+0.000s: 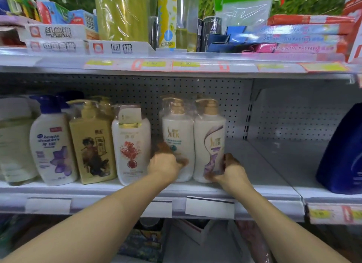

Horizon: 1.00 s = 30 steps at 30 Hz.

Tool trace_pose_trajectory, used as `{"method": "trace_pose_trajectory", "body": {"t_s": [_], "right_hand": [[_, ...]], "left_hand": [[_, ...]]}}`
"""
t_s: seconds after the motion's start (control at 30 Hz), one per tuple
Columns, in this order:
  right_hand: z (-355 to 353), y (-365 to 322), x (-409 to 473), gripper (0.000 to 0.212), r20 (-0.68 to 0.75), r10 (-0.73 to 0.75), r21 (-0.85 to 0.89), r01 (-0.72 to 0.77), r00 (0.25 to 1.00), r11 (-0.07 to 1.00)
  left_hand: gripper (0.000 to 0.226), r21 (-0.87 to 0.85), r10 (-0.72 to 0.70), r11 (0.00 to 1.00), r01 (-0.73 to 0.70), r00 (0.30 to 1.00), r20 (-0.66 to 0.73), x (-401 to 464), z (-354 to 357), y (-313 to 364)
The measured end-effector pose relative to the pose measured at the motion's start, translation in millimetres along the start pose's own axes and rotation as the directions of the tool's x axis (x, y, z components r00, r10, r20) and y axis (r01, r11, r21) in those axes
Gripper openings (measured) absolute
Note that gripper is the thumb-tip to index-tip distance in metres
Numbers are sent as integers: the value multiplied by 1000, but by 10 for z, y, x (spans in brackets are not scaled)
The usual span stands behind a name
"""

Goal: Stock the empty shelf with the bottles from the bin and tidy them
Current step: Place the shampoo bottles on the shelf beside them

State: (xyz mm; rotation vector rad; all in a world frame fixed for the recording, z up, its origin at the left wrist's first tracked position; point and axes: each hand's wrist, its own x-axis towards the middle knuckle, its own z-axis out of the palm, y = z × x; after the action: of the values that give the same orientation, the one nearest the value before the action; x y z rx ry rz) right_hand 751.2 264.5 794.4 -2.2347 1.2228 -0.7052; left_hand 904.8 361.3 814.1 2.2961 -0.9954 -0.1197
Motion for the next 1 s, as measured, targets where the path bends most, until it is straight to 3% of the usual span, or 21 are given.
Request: {"method": "trace_pose_trajectory", "body": {"t_s": [0.17, 0.37, 0.47, 0.7, 1.0], "right_hand": [[-16, 52, 20, 50, 71, -19, -24, 21, 997, 999], [-11, 79, 59, 58, 89, -31, 26, 29, 995, 999], [-11, 88, 68, 55, 92, -39, 52, 35, 995, 998], [-19, 88, 23, 55, 102, -47, 50, 42, 994, 998], [-186, 65, -10, 52, 173, -76, 61, 66, 982, 996]], "left_hand": [[76, -25, -21, 999, 21, 1000, -22, -18, 73, 2], [68, -83, -71, 993, 82, 989, 132, 25, 93, -17], [52, -58, -52, 997, 59, 992, 114, 6, 83, -26], [44, -6, -17, 1000, 18, 996, 87, -96, 45, -27], [34, -134, -34, 990, 49, 993, 114, -119, -18, -3]]}}
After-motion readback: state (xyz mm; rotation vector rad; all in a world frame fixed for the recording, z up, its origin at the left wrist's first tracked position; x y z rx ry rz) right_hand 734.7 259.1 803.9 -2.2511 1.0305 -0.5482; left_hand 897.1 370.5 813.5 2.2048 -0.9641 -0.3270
